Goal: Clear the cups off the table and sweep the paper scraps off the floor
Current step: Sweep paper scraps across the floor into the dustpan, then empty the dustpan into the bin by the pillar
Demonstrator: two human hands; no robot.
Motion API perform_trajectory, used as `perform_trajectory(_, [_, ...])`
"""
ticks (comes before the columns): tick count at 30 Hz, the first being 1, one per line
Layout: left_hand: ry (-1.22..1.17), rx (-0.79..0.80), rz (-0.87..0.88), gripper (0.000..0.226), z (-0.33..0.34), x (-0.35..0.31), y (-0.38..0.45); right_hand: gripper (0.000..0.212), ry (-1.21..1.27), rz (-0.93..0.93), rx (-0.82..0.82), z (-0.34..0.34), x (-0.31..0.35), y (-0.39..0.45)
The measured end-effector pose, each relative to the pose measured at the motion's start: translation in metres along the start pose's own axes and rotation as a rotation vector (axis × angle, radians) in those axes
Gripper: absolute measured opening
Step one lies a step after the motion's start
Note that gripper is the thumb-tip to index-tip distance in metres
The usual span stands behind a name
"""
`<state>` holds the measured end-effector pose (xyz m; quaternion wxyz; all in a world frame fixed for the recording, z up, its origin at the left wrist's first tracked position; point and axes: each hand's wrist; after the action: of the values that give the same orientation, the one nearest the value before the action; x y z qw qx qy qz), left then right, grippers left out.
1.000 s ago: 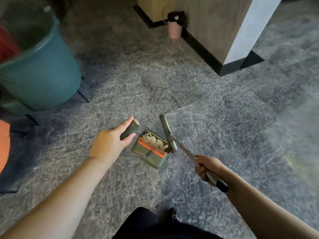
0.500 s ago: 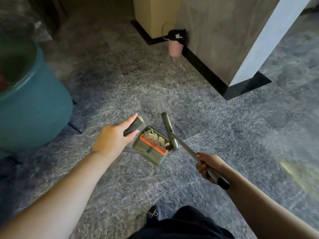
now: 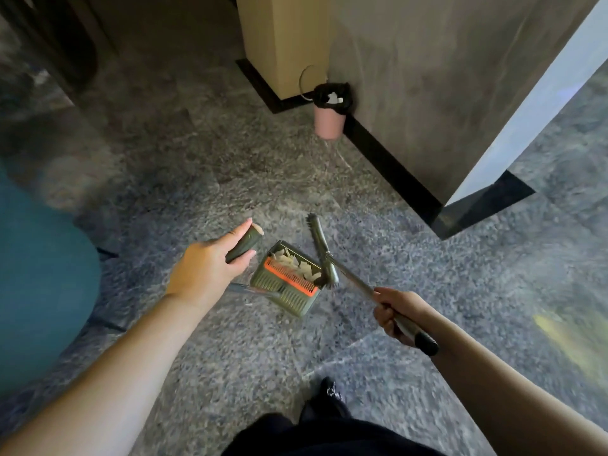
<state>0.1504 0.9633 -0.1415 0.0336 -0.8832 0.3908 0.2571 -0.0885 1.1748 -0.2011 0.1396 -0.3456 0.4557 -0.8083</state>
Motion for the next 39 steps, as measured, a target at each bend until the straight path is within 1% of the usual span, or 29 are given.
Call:
perform_trajectory(5, [-0.015, -0.020, -0.024, 0.058, -0.003, 0.015, 0.104, 0.011, -0.034, -0.009, -0.001, 0.009, 0.097, 0.047])
perform_trajectory(7, [-0.020, -0.017, -0.023, 0.058, -0.001, 0.029, 0.147, 0.012, -0.038, -0.014, -0.003, 0.018, 0.135, 0.072])
perform_trajectory(11, [-0.008, -0.039, 0.024, 0.057, 0.001, 0.058, 0.231, 0.017, -0.033, -0.021, -0.035, 0.032, 0.205, 0.119])
perform_trajectory(17, [0.001, -0.027, 0.130, 0.057, -0.001, 0.103, 0.374, 0.014, 0.066, -0.048, -0.028, 0.060, 0.305, 0.183])
perform_trajectory(19, [-0.008, -0.026, 0.144, 0.057, -0.003, 0.109, 0.412, 0.012, 0.102, -0.068, -0.045, 0.065, 0.332, 0.196])
perform_trajectory(22, [-0.024, -0.010, 0.159, 0.057, 0.000, 0.120, 0.481, 0.014, 0.119, -0.086, -0.044, 0.065, 0.383, 0.221])
perform_trajectory(28, [-0.025, -0.013, 0.169, 0.054, 0.014, 0.130, 0.619, 0.016, 0.121, -0.107, -0.016, 0.058, 0.495, 0.271])
perform_trajectory(33, [0.005, -0.027, 0.191, 0.054, 0.009, 0.121, 0.729, 0.016, 0.126, -0.155, -0.007, 0.056, 0.591, 0.303])
perform_trajectory(36, [0.005, -0.031, 0.232, 0.056, -0.001, 0.114, 0.787, 0.018, 0.119, -0.197, 0.014, 0.058, 0.642, 0.313])
perform_trajectory(39, [0.000, -0.054, 0.301, 0.055, -0.010, 0.113, 0.850, 0.026, 0.092, -0.230, 0.034, 0.058, 0.691, 0.322])
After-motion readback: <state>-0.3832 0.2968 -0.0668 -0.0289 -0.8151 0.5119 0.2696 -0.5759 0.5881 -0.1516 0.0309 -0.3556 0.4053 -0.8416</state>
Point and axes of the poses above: each hand's wrist, its own y-axis towards the middle knuckle, its own z-axis out of the palm, x = y × z, and after that the axes turned 8 degrees about x, right-handed
